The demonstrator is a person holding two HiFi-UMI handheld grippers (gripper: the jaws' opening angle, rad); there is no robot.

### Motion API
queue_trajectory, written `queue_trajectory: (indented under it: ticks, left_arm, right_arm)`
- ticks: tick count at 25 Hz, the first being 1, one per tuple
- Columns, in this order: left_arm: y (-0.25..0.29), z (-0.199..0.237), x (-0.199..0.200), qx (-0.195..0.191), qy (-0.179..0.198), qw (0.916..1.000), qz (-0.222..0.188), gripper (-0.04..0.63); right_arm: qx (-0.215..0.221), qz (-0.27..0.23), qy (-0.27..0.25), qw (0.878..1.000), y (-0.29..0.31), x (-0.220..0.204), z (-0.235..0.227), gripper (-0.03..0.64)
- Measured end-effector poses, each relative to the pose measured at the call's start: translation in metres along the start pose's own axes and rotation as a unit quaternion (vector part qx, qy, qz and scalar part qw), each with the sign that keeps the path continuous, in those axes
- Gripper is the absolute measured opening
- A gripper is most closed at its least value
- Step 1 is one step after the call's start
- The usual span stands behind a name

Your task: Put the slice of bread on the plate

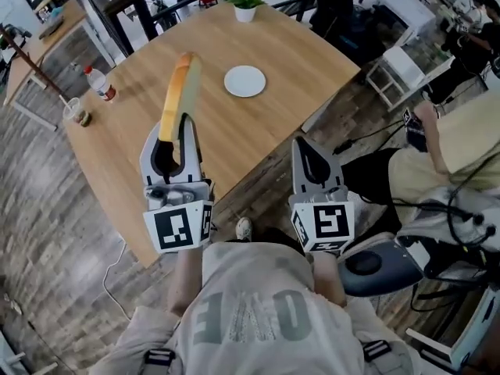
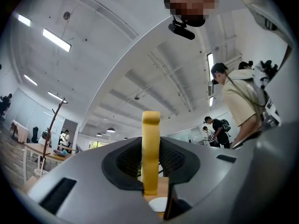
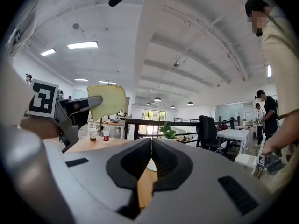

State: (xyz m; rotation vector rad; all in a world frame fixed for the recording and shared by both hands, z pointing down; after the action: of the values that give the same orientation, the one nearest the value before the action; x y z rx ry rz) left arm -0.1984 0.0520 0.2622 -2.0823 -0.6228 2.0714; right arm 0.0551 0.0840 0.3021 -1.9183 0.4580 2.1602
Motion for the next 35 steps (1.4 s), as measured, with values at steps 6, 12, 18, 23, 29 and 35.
queue_trajectory:
  ticks: [6,12,18,23,29,35]
  left_arm:
    - [0.015,-0.007,-0.017,0.009,0.005,0.9997,0.02,0.092]
    - [0.051,-0.022,-0.026,0.034,0.027,0.9987,0.028,0.092]
    - [0.098,-0.04,-0.057,0.07,0.044,0.9955,0.047,0.092]
    - [0.145,-0.056,-0.085,0.11,0.065,0.9902,0.056,0.092]
    - [0.201,-0.072,-0.097,0.155,0.094,0.9814,0.064,0.092]
    - [0.225,-0.084,-0.098,0.157,0.093,0.9808,0.068,0.092]
  right_arm:
    - [0.006,0.007,0.01,1.0,0.017,-0.011,-0.02,0.018]
    - [0.031,0.012,0.002,0.999,0.059,-0.011,-0.06,0.018]
    - [0.074,0.013,0.001,0.997,0.118,-0.019,-0.113,0.018]
    - [0.118,0.018,-0.002,0.993,0.171,-0.033,-0.161,0.018]
    - [0.158,0.034,0.005,0.987,0.222,-0.035,-0.219,0.018]
    - [0.203,0.019,0.027,0.979,0.25,-0.025,-0.237,0.018]
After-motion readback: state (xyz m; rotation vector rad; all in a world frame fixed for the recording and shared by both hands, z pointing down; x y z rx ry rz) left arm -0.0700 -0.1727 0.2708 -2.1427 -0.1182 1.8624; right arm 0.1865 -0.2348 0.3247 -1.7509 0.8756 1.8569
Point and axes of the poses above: the fingertips, and each gripper's own axes: y forward along the fingers, z to its left, x out of its top, the point moved 10 cm from there along -y, backward along the fingers, and after that the axes turned 6 degrees about x, right-handed, at the moved point
